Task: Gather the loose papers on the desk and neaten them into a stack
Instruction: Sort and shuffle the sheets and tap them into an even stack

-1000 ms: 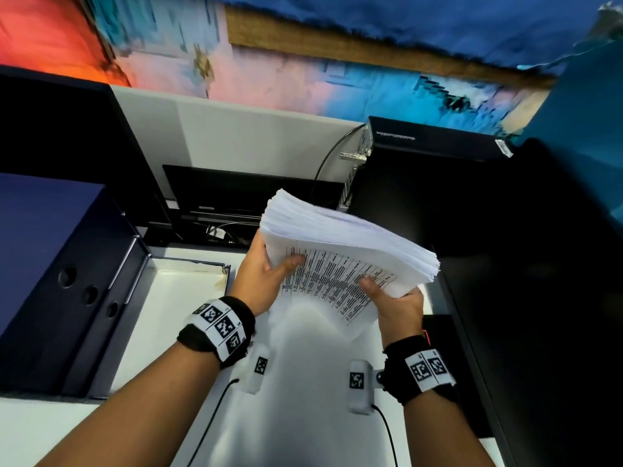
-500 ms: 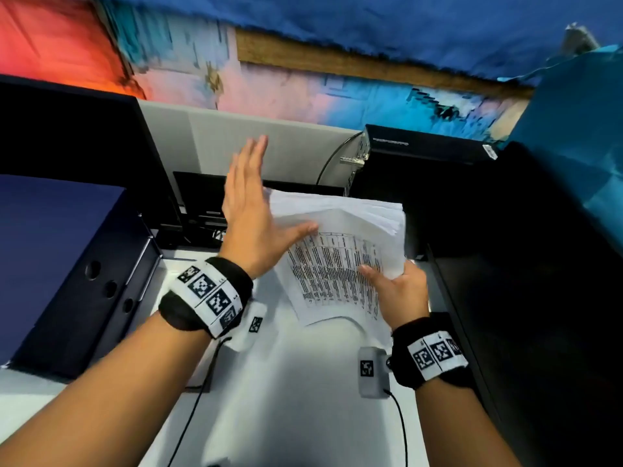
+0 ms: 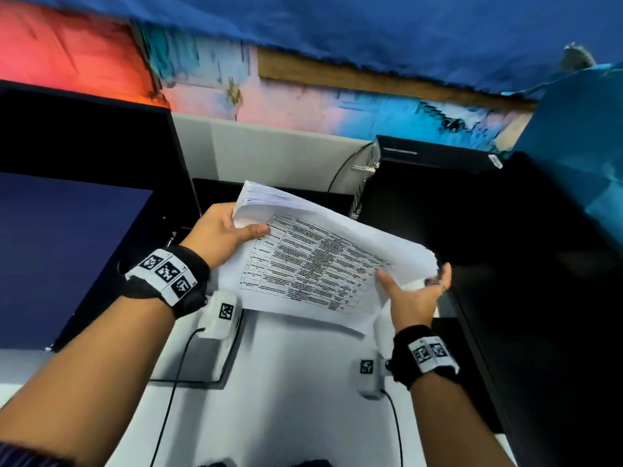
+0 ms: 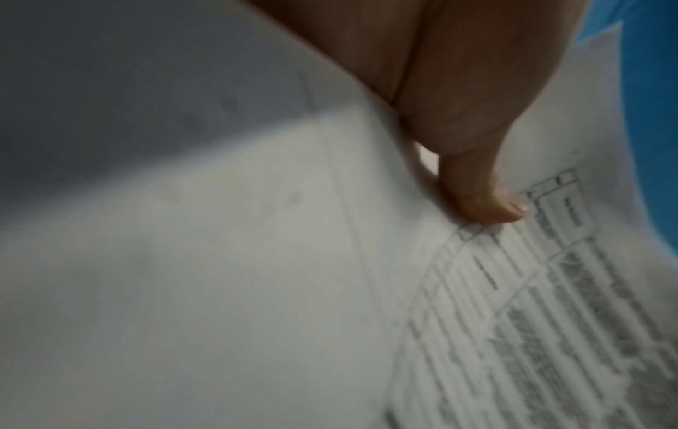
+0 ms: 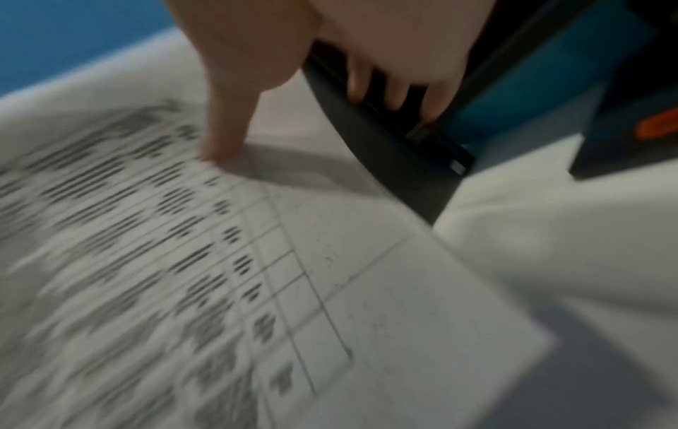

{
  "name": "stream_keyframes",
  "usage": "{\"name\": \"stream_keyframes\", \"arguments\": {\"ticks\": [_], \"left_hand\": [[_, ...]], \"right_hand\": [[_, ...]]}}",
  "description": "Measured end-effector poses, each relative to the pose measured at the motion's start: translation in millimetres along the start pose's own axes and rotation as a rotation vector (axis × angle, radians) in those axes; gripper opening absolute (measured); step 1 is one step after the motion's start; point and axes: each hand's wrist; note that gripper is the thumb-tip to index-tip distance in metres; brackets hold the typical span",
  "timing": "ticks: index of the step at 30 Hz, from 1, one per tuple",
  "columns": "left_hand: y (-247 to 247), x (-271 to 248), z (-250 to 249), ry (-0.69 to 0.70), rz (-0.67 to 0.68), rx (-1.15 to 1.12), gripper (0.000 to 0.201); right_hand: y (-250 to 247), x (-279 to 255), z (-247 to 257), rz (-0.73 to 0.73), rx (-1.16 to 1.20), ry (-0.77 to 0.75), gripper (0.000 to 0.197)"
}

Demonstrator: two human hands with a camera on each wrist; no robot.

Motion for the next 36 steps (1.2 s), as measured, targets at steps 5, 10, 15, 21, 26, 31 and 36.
{"name": "stream_keyframes", "arguments": {"ticks": [5, 10, 15, 21, 26, 31, 36], "left_hand": [[32, -5, 29, 0.004, -0.203, -0.05, 0.02], [85, -22, 39, 0.077, -0.417, -0.094, 0.024], [90, -30, 74, -0.153, -0.282, -0.119, 0.034], [93, -29, 65, -0.158, -0.255, -0.197, 0.016], [82, -31, 72, -0.08, -0.147, -0.14, 0.018], [94, -21, 58, 0.052, -0.289, -0.067, 0.018], [89, -11, 61, -0.071, -0.328, -0.117, 0.023]], "right_hand": [[-11, 19, 11, 0.135, -0.023, 0.038, 0.035], [-17, 6, 2, -0.018, 0.073, -0.148, 0.04], [-28, -16, -39, -0.005, 0.082, -0.003, 0.037], [-39, -10, -35, 0.011, 0.061, -0.008, 0.028], [-46, -7, -33, 0.03, 0.084, -0.025, 0.027], [-45, -5, -28, -0.026, 0.008, -0.115, 0.019], [-49, -2, -20, 0.039, -0.081, -0.125, 0.025]]}}
Point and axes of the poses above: each hand's wrist, its own x-axis towards the middle knuckle, its own y-axis out of the palm, z = x × y
